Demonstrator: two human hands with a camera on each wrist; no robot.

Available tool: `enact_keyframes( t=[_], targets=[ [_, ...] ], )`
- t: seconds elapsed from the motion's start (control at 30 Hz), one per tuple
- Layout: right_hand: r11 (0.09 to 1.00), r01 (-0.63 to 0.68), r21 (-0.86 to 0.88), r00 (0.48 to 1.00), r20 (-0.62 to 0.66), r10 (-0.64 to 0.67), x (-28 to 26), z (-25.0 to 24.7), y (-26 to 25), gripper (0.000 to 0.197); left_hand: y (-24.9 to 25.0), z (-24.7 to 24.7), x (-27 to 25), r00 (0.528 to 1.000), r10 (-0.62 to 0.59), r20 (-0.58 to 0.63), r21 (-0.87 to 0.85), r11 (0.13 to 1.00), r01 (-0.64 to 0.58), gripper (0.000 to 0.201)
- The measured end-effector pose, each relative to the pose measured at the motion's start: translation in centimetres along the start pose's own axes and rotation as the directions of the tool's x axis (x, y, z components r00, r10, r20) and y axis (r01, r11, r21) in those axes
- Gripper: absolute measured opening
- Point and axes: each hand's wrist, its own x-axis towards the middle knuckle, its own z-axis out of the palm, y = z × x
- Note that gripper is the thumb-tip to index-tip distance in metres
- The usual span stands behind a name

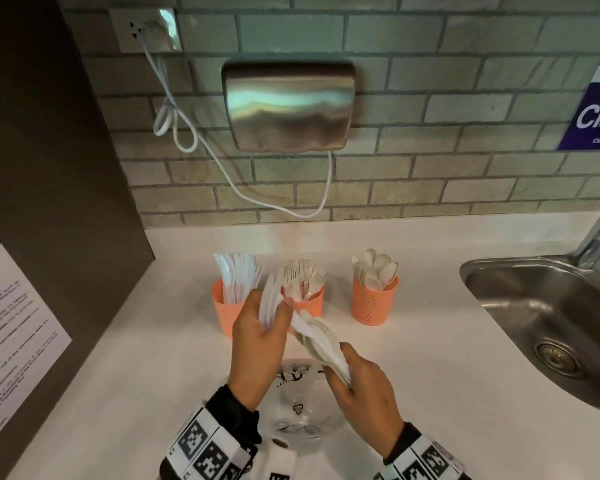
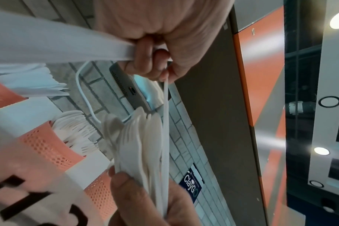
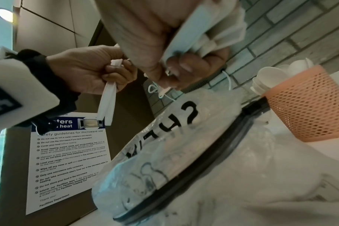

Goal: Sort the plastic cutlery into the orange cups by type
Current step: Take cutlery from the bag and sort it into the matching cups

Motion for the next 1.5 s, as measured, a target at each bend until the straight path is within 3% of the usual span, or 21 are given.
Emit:
enact_keyframes(
  t=[0.13,0.27,0.4,0.5,0.63,0.7,0.87,0.97,1.1,1.27,1.37,1.47,1.5],
  targets=[
    [1.0,0.002,-0.019,1.0,-0.004,-0.002,-0.2,0.1,0.1,0.028,0.1,0.2,-0.2,0.99,-0.068,0.122,-0.076,0.994,0.078,0.004],
    [1.0,-0.002,0.001,1.0,0.014,0.002,-0.1,0.3,-0.3,0.021,-1.1,1.0,-1.5,0.975,-0.071,0.209,-0.035,0.996,0.08,0.013],
    [1.0,-0.025,-0.019,0.999,0.044,0.026,-0.3,0.3,0.0,0.016,-1.3,0.9,-1.4,0.972,-0.12,0.203,-0.027,0.991,0.128,0.034],
    [0.998,-0.051,-0.022,0.994,0.094,0.053,-0.7,0.3,0.6,0.015,-0.9,-0.1,0.1,0.978,-0.18,0.107,-0.173,0.965,0.196,0.04],
    [0.993,-0.094,0.076,0.993,0.081,0.088,-1.0,-0.2,1.0,0.024,-2.0,-2.6,4.1,0.934,-0.352,0.068,-0.405,0.845,0.348,0.033],
    [0.981,-0.111,0.162,0.993,0.052,0.104,-0.9,-0.7,1.2,0.026,-3.0,-3.8,6.6,0.921,-0.389,0.022,-0.444,0.821,0.358,0.027],
    [0.909,-0.121,0.398,0.992,0.009,0.129,-0.2,-1.7,1.3,0.01,-4.3,-5.6,13.1,0.938,-0.294,-0.185,-0.352,0.911,0.216,0.032],
    [0.874,-0.109,0.473,0.992,0.002,0.122,0.5,-2.0,0.8,0.006,-4.5,-5.6,15.8,0.949,-0.222,-0.223,-0.317,0.937,0.145,0.04],
    [0.848,-0.077,0.525,0.995,-0.013,0.098,1.4,-2.1,0.1,0.003,-5.3,-4.4,17.4,0.965,-0.156,-0.212,-0.257,0.961,0.099,0.043],
    [0.829,-0.039,0.559,0.997,-0.03,0.067,2.4,-2.3,-0.8,0.01,-7.8,-3.0,17.5,0.964,-0.199,-0.177,-0.145,0.974,0.174,0.049],
    [0.824,-0.03,0.566,0.997,-0.042,0.065,2.8,-2.4,-1.0,0.013,-9.3,-2.6,16.8,0.968,-0.221,-0.12,-0.081,0.974,0.213,0.038],
    [0.816,-0.031,0.577,0.997,-0.04,0.066,3.1,-2.2,-1.1,0.012,-10.6,-2.6,16.4,0.982,-0.181,-0.049,-0.009,0.983,0.181,0.014],
    [0.816,-0.03,0.578,0.997,-0.042,0.066,3.2,-2.1,-1.1,0.012,-10.9,-2.7,16.3,0.986,-0.163,-0.03,0.023,0.986,0.164,0.014]
  ],
)
